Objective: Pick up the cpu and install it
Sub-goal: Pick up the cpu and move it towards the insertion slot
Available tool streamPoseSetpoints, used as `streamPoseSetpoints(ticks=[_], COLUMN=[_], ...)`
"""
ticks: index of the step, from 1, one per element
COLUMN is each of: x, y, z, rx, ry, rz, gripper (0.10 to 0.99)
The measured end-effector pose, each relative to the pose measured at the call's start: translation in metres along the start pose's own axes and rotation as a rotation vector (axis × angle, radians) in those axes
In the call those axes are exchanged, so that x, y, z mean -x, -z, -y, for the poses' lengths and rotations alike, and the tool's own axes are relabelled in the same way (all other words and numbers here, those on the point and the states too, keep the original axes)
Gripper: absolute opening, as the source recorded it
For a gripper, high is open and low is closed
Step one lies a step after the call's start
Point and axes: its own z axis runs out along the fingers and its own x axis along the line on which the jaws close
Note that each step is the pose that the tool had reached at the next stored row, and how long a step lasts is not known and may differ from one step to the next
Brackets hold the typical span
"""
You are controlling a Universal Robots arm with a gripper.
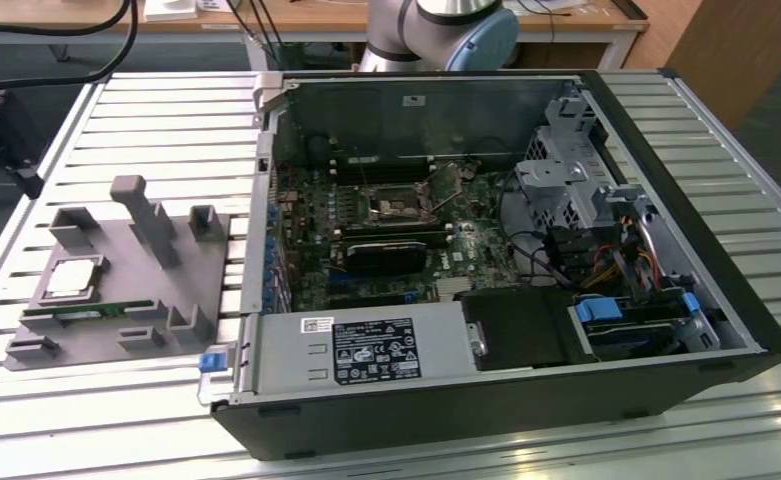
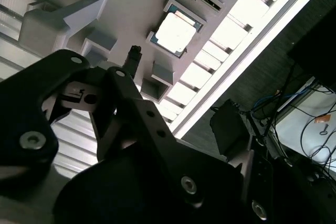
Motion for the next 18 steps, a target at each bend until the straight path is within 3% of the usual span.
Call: streamPoseSetpoints(ticks=[5, 18], x=[0.0, 0.0], y=[-0.0001, -0.0055], z=[0.0, 0.0003], rx=[0.0, 0.0], ry=[0.0, 0.02], rz=[0.0, -0.0009], gripper=[0.643, 0.643])
